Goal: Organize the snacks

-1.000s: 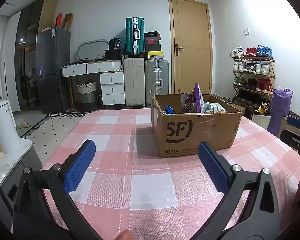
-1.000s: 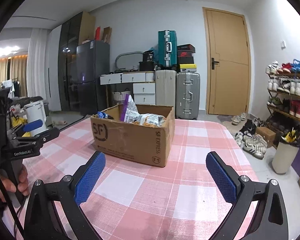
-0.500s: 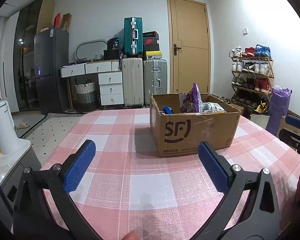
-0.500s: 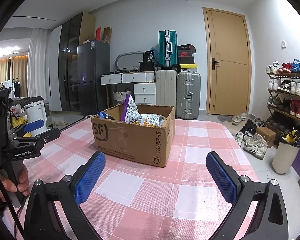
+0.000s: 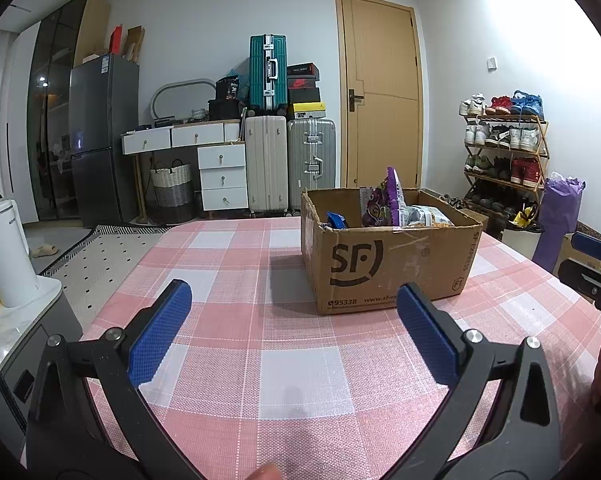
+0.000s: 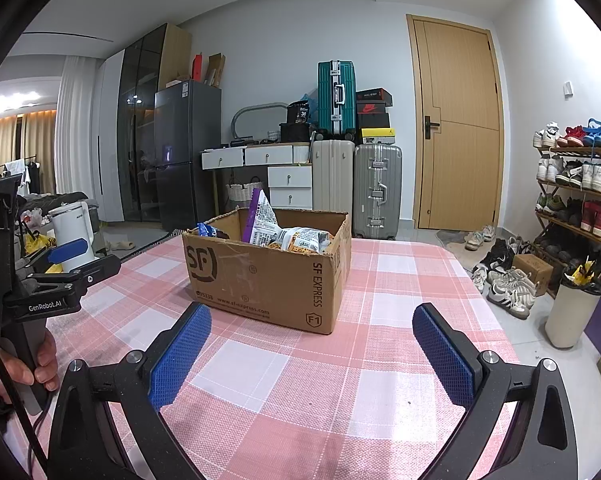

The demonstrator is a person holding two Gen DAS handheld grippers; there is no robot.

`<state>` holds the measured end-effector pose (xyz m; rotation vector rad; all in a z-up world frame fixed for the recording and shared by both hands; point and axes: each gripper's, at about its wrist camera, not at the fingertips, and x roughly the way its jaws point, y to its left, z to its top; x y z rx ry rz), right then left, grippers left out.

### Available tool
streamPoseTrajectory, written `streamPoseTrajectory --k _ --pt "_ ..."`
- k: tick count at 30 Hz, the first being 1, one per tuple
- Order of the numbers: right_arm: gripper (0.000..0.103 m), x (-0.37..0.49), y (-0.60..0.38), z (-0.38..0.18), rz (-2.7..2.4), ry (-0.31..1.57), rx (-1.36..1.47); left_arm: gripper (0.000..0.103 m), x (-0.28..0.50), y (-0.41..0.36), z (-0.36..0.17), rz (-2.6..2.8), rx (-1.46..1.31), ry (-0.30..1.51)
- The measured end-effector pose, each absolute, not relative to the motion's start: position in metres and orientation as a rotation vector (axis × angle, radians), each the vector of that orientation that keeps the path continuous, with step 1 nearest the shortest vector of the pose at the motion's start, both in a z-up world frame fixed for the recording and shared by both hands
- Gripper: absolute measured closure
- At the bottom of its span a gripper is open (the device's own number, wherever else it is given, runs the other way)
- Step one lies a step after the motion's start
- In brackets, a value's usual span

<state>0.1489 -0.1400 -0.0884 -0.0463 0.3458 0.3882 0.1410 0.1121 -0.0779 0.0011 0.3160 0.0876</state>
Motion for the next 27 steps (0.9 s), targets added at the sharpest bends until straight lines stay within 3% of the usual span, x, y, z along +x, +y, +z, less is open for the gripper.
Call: streamPoseTrajectory --k 27 --pt "0.001 0.1501 -0.1386 -0.0905 0.389 0.35 -0.049 0.001 0.1359 0.1181 -0.079 0.078 -0.014 0.305"
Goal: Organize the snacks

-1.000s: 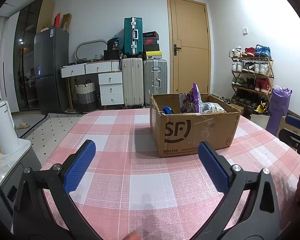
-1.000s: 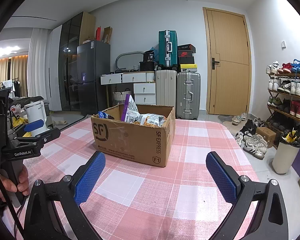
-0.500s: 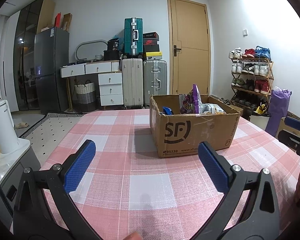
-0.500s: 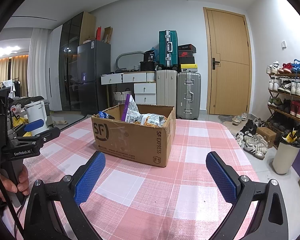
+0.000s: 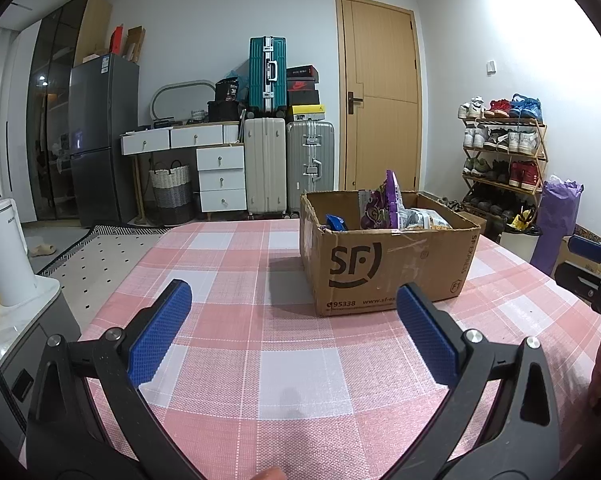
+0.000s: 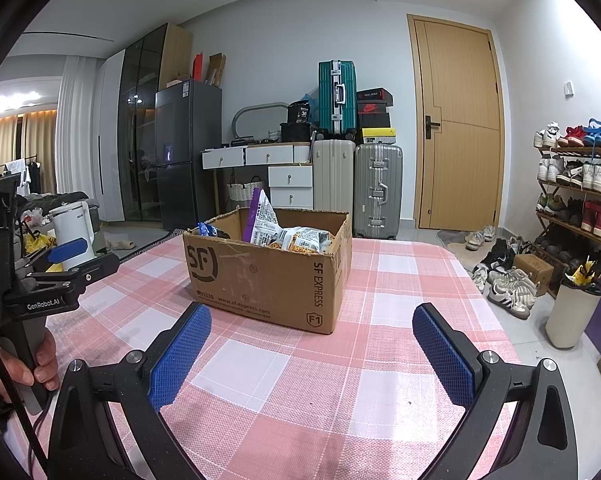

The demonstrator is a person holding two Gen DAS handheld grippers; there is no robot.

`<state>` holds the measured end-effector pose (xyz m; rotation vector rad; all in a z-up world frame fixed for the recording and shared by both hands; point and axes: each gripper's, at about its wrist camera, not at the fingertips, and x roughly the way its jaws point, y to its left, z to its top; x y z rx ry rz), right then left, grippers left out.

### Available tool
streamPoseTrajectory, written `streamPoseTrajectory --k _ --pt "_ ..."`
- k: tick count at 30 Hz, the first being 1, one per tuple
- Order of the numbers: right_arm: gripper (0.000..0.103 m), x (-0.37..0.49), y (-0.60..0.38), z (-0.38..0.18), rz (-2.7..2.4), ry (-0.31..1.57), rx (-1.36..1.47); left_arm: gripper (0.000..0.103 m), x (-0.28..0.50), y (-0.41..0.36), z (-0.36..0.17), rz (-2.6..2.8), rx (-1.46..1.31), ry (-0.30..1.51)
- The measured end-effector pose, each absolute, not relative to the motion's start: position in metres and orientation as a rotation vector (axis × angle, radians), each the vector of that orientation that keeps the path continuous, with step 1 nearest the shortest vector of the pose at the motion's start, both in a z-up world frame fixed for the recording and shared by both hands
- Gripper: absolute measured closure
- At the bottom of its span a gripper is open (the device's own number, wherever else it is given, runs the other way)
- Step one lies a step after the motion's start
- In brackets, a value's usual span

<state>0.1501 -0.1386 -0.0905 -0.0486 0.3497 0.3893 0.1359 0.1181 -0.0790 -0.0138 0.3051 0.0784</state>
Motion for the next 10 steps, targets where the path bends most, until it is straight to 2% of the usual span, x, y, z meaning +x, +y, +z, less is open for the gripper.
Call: streamPoseTrajectory --k 10 --pt "0.001 0.1486 -0.1388 -0.0901 0.39 0.349 -0.05 0.001 0.1355 0.1223 -0.0802 0.1 -0.015 0.306"
